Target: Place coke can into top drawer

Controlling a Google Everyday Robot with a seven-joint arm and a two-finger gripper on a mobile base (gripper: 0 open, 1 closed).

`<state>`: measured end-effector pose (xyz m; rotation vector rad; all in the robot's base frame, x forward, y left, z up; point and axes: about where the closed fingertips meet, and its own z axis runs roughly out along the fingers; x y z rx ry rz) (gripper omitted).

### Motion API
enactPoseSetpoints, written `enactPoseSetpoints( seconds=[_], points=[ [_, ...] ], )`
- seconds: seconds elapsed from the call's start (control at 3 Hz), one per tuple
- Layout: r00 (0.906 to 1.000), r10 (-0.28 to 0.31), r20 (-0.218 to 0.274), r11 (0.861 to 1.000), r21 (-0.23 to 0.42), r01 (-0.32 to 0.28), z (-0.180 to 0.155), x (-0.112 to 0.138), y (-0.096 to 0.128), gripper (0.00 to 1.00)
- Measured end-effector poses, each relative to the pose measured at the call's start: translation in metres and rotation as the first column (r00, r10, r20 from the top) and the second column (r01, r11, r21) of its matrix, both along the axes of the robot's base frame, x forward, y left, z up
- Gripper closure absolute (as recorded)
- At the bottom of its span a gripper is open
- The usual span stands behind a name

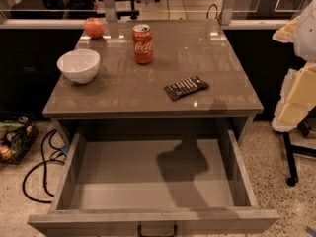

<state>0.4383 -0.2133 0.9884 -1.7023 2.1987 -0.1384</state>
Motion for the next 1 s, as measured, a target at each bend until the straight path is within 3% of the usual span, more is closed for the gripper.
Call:
enactPoseSetpoints(
  seconds=[0.33, 0.67, 1.0],
  points=[
    [1.0, 0.0, 0.0, 1.0, 0.0, 0.0, 0.0, 0.0, 0.0, 0.0],
    [0.9982, -0.017, 0.058, 0.997, 0.079, 0.012, -0.002, 0.035, 0.003, 0.0],
    [0.9891, -0.047, 0.14, 0.968, 0.251, 0.011, -0.007, 0.084, 0.017, 0.0]
  ],
)
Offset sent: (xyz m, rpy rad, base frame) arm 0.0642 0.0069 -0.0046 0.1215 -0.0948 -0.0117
